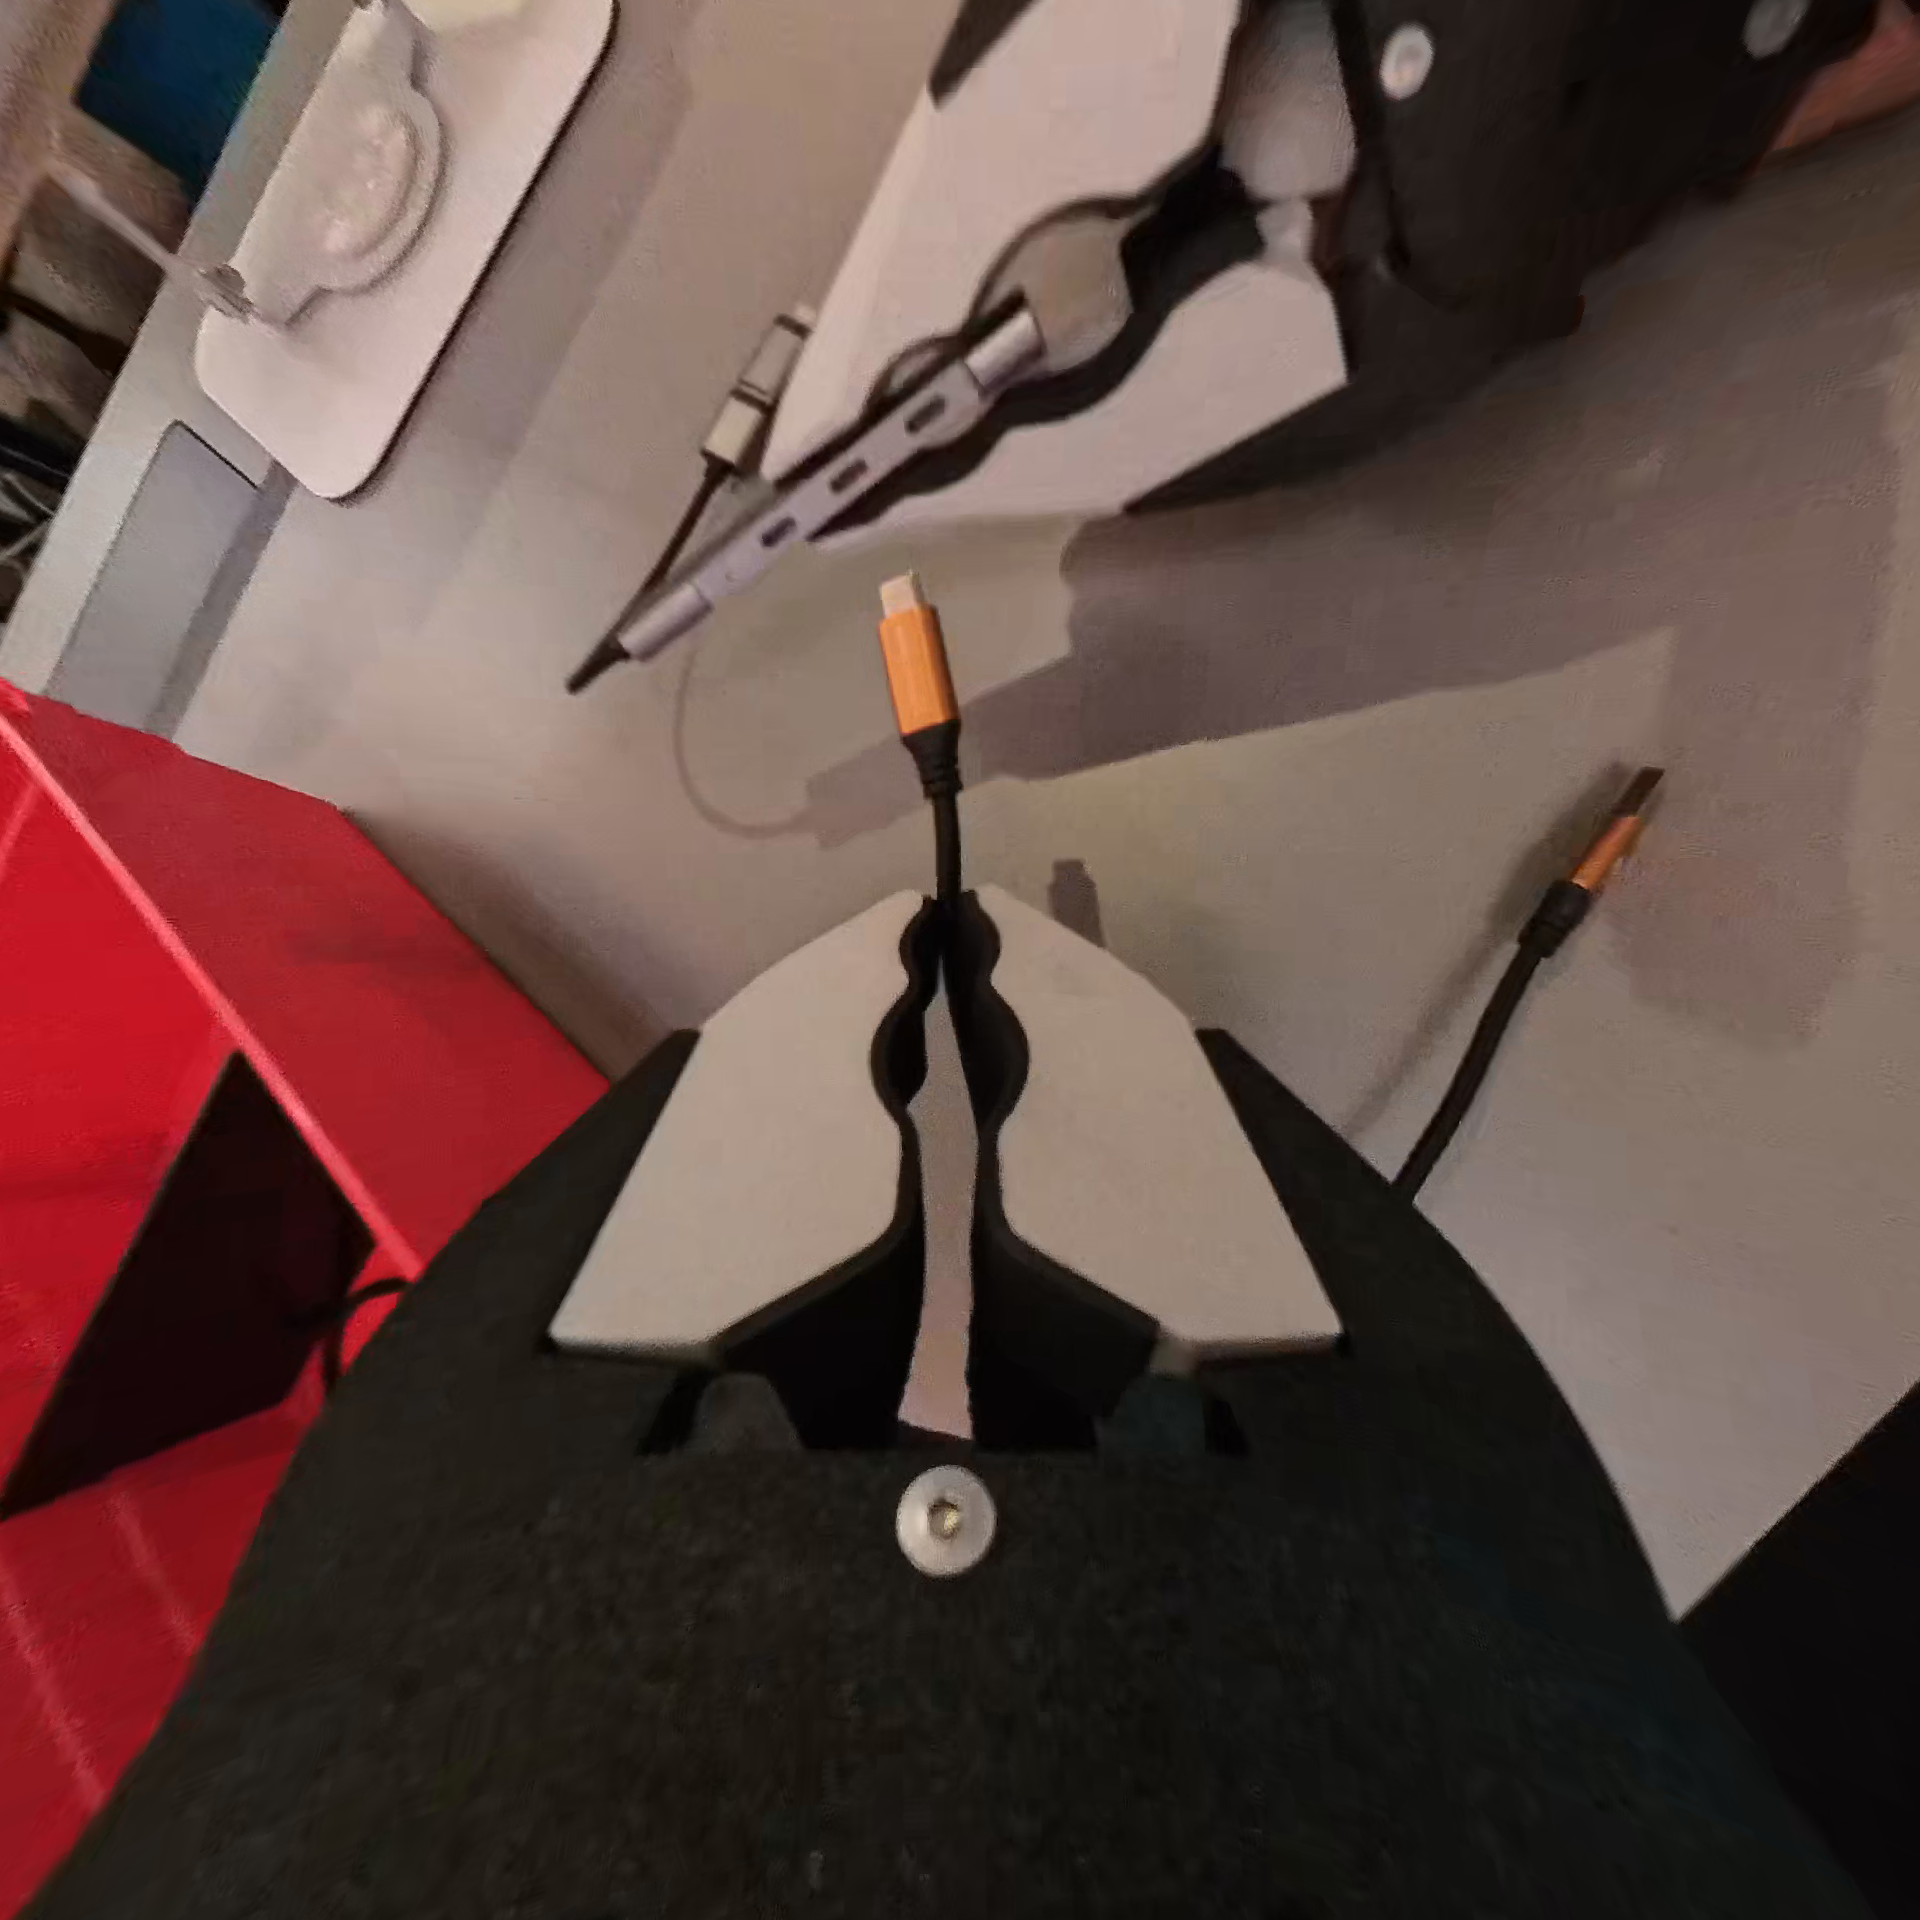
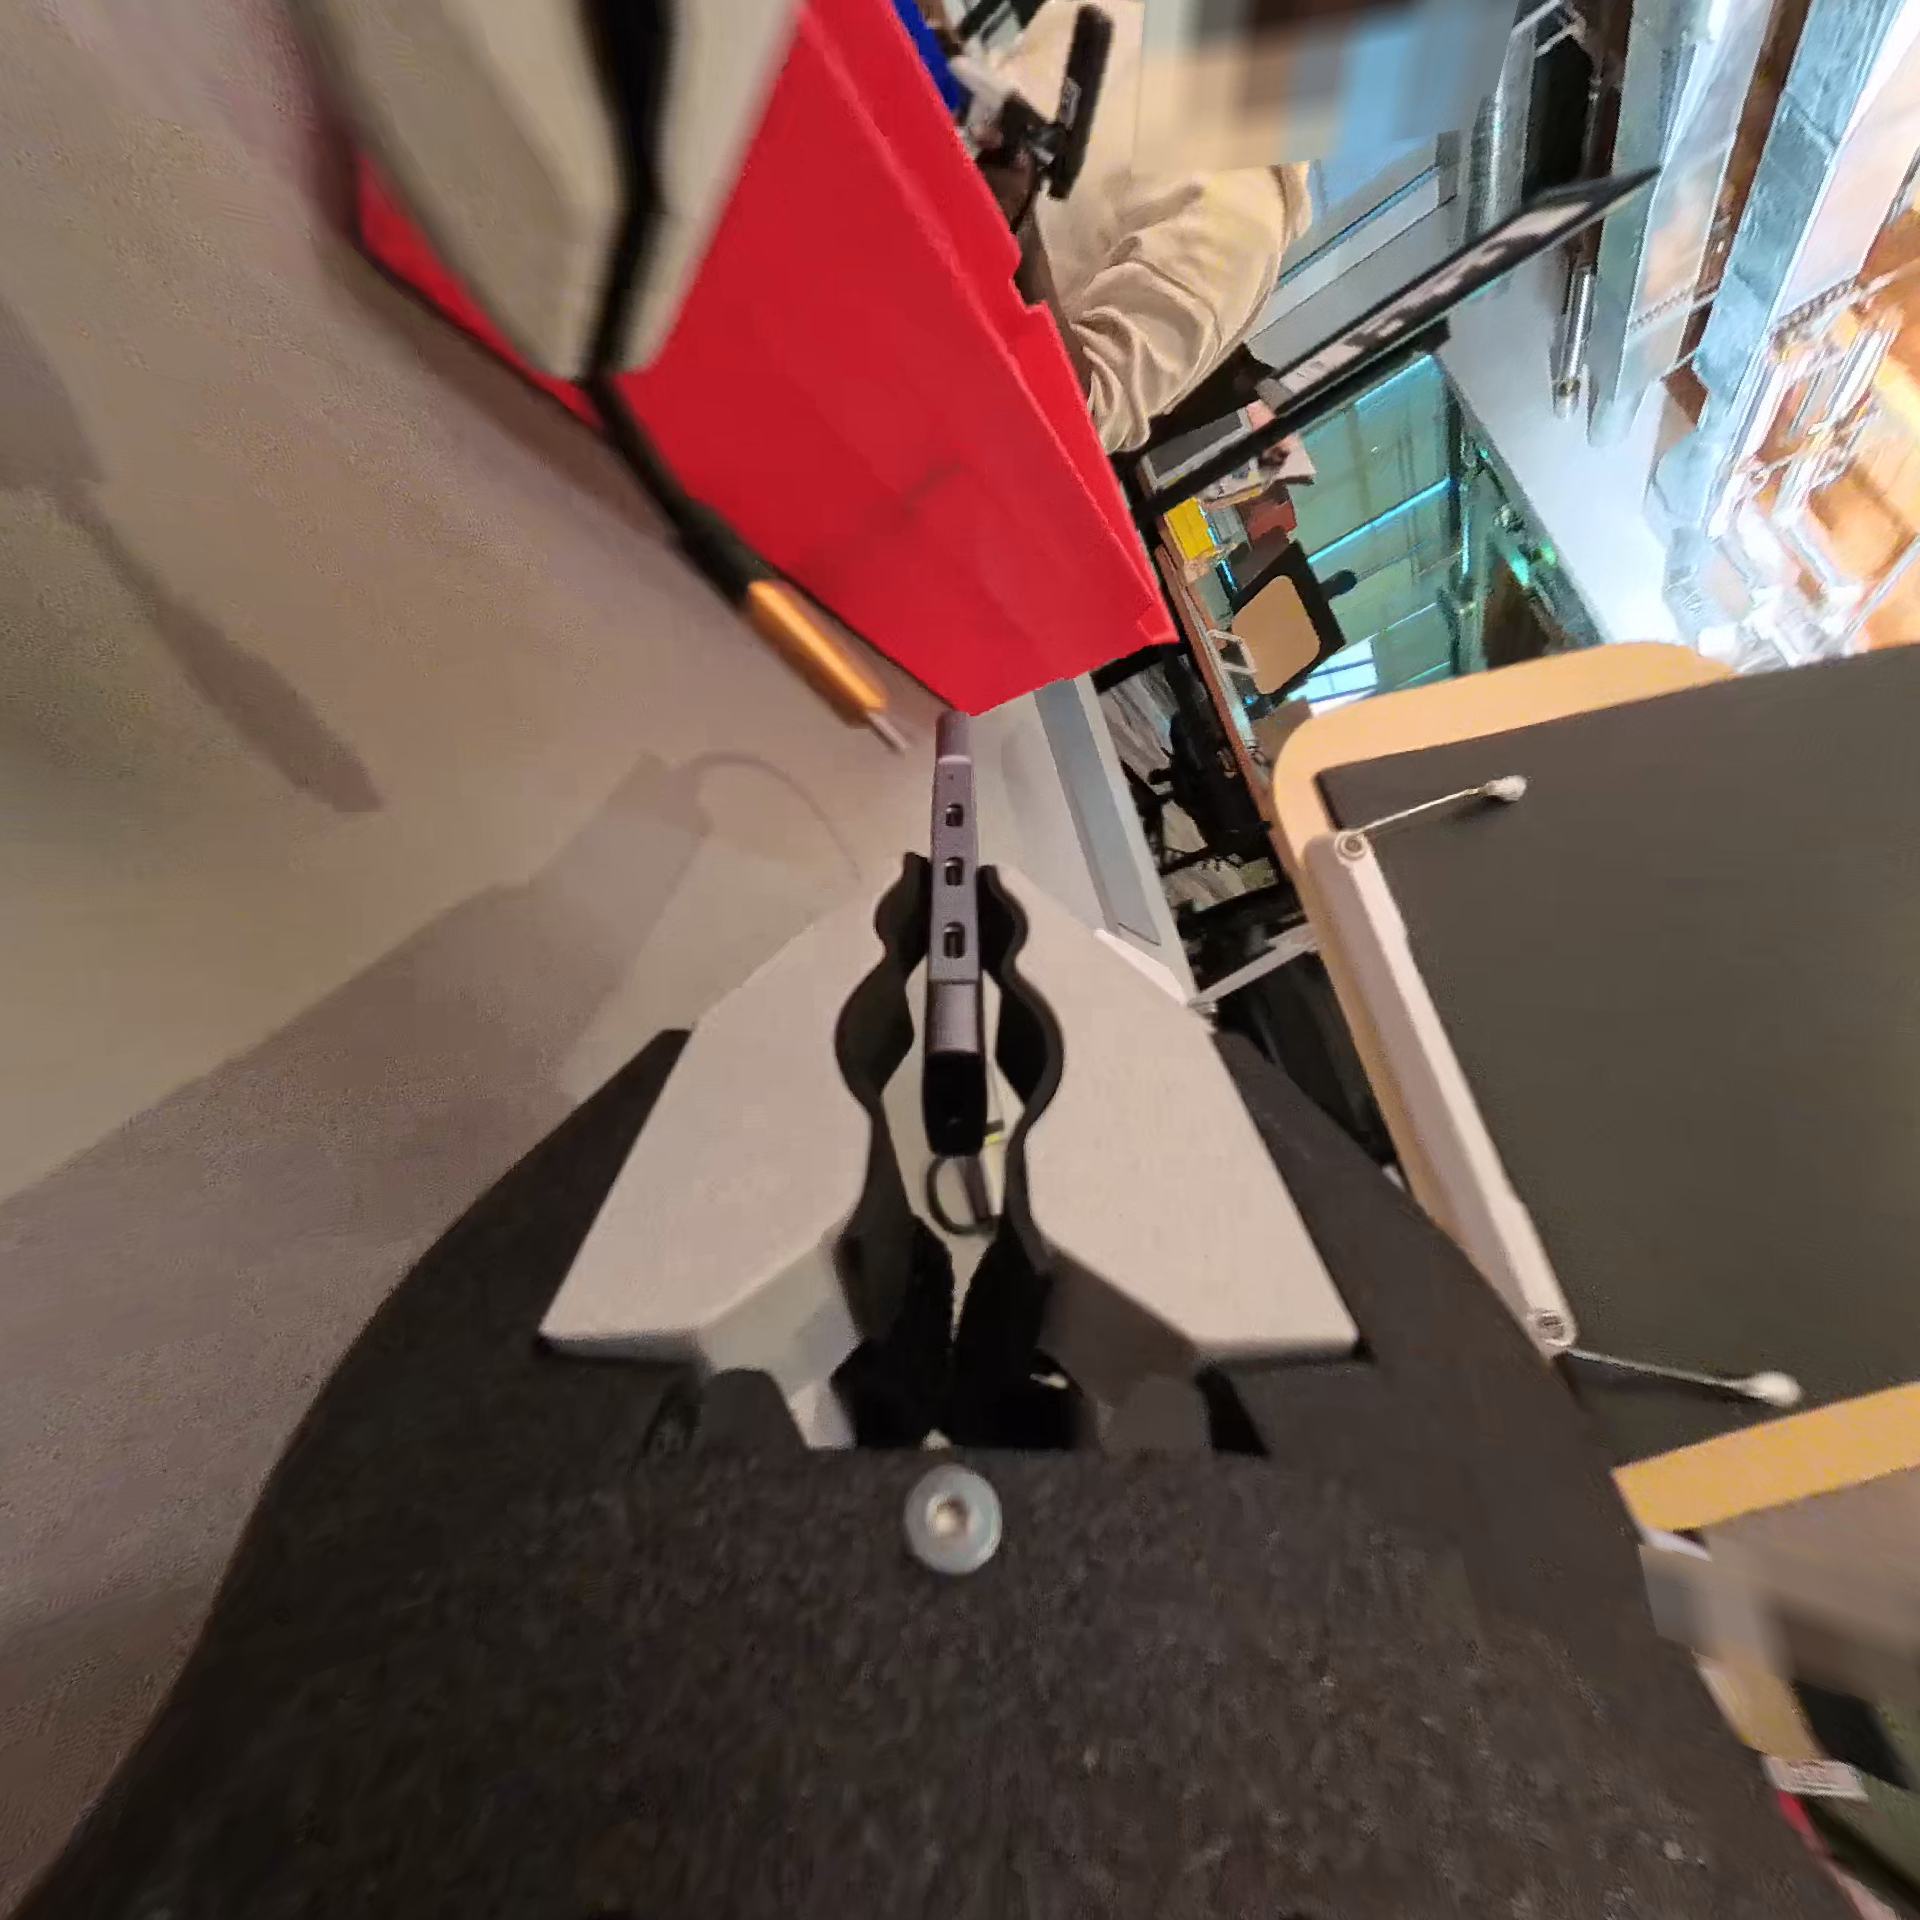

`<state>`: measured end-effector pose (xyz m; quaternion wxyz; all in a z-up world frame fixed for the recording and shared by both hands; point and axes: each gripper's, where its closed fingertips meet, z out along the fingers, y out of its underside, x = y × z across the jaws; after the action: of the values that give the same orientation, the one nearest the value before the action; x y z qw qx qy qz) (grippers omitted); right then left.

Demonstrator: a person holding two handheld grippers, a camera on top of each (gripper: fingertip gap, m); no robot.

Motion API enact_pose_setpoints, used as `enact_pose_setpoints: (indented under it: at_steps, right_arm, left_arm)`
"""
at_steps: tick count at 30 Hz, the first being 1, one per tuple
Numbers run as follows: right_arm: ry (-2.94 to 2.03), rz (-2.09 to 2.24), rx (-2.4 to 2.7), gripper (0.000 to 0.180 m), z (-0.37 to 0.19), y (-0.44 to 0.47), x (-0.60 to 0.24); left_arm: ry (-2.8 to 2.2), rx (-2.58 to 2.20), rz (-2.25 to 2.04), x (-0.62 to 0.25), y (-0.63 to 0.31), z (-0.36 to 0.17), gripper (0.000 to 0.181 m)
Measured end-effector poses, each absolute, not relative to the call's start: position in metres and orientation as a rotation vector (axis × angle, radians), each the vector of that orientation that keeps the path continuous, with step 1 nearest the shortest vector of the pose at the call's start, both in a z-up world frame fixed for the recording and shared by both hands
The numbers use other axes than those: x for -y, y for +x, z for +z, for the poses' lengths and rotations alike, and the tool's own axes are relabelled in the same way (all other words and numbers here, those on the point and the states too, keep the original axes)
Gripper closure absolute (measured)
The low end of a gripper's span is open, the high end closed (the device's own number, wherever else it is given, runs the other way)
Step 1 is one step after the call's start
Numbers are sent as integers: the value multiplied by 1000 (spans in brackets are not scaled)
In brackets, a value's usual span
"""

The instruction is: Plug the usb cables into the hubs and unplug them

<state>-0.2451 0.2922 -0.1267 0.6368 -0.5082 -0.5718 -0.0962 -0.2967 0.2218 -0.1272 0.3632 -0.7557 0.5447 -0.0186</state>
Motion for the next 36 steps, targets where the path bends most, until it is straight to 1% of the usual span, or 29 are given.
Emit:
enact_pose_setpoints:
  at_steps: [6, 14, 36]
  right_arm:
    - [-1124, -409, 1413, 171, -141, -248, -291]
    - [-1074, -489, 1477, 171, -147, -253, -289]
    - [-1066, -495, 1521, 171, -156, -259, -287]
  left_arm:
    - [-2003, -1454, -4, -230, -288, -132, 178]
    - [-2048, -1478, 8, -231, -297, -143, 178]
    - [-2081, -1515, -16, -231, -298, -158, 178]
